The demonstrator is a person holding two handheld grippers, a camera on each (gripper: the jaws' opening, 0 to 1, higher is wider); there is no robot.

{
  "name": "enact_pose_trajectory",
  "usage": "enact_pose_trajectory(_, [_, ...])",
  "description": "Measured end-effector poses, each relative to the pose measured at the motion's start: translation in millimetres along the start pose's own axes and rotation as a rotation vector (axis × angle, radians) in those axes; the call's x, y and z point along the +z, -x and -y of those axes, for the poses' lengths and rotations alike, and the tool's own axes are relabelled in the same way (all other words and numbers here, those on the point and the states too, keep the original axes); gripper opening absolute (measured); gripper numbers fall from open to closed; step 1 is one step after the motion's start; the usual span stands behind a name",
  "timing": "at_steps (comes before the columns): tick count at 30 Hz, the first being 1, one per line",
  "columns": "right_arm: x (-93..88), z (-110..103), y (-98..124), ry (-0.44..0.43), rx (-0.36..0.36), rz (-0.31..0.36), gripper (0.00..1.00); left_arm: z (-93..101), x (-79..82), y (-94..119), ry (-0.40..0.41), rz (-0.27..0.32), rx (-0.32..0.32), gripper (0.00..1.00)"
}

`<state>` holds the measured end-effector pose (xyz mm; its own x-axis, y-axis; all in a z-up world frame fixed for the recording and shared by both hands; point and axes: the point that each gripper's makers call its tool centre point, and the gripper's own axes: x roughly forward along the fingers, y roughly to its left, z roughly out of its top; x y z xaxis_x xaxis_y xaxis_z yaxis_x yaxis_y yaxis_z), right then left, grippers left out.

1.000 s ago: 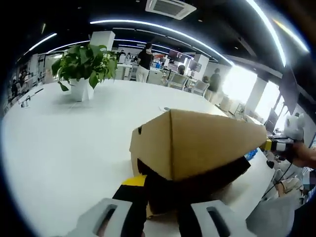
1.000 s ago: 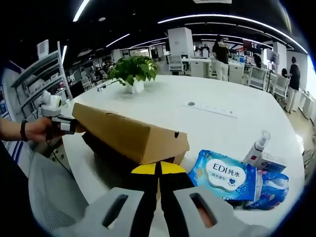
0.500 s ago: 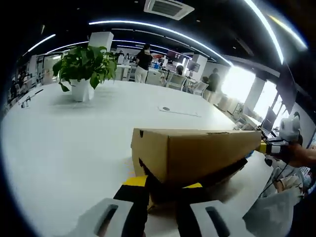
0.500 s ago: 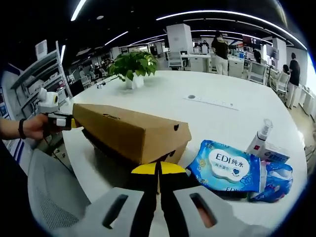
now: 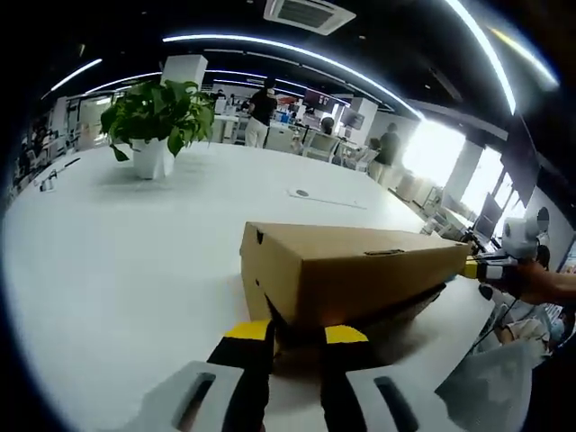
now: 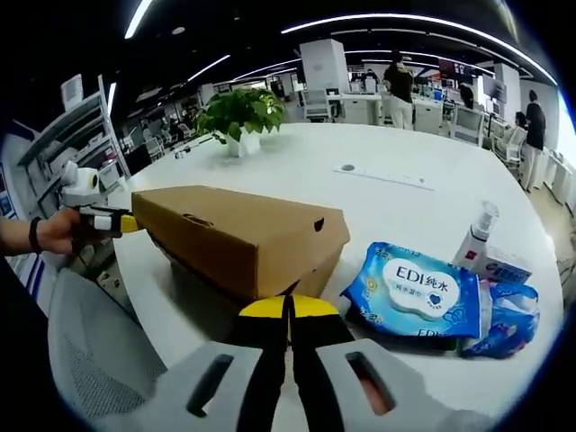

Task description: Operate the shoe box by opening the lid, removing the specified soft item, and placing it in the target area until the item is outside and the box remains undamaged.

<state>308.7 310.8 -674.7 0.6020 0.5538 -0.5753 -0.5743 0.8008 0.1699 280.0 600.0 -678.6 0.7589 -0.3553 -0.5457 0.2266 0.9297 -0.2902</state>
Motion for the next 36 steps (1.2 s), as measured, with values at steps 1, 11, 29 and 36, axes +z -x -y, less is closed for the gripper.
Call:
enact_pose_trajectory(1, [-0.9, -0.2, 0.1, -0.001, 0.0, -0.002, 0.0, -0.2, -0.8, 0.2, -0.002, -0.003, 0.0, 0.2])
enact_pose_trajectory(11, [-4.6, -0.3, -0.4, -0.005, 0.003, -0.008, 0.0, -1.6, -8.7, 4.0, -0.009, -0.021, 0.0, 0.19])
enact_pose_trajectory(29, [-11.0, -3.6, -3.3, -0.002, 0.013, -0.021, 0.0, -7.9, -13.4, 9.5, -0.005, -0.028, 0.012, 0.19])
enact_pose_trajectory(36, [-12.5, -0.2, -2.5, -0.001, 0.001, -0.029, 0.0, -14.1, -4.2, 11.1, 0.053, -0.001, 0.031, 0.19])
